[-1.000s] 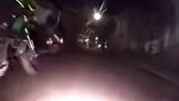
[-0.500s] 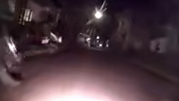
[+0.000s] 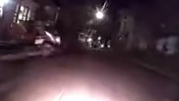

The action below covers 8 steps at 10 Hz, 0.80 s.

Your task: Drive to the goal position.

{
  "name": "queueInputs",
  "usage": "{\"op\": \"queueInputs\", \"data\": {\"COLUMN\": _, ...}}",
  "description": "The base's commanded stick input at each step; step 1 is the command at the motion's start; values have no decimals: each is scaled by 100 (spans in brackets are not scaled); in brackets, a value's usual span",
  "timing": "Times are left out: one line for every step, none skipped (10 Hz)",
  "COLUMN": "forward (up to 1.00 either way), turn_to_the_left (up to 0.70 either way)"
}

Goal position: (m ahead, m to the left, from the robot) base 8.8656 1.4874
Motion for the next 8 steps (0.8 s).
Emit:
{"op": "queueInputs", "data": {"forward": 100, "turn_to_the_left": -11}}
{"op": "queueInputs", "data": {"forward": 100, "turn_to_the_left": 0}}
{"op": "queueInputs", "data": {"forward": 100, "turn_to_the_left": 0}}
{"op": "queueInputs", "data": {"forward": 100, "turn_to_the_left": 0}}
{"op": "queueInputs", "data": {"forward": 100, "turn_to_the_left": 0}}
{"op": "queueInputs", "data": {"forward": 100, "turn_to_the_left": 0}}
{"op": "queueInputs", "data": {"forward": 100, "turn_to_the_left": 0}}
{"op": "queueInputs", "data": {"forward": 100, "turn_to_the_left": 0}}
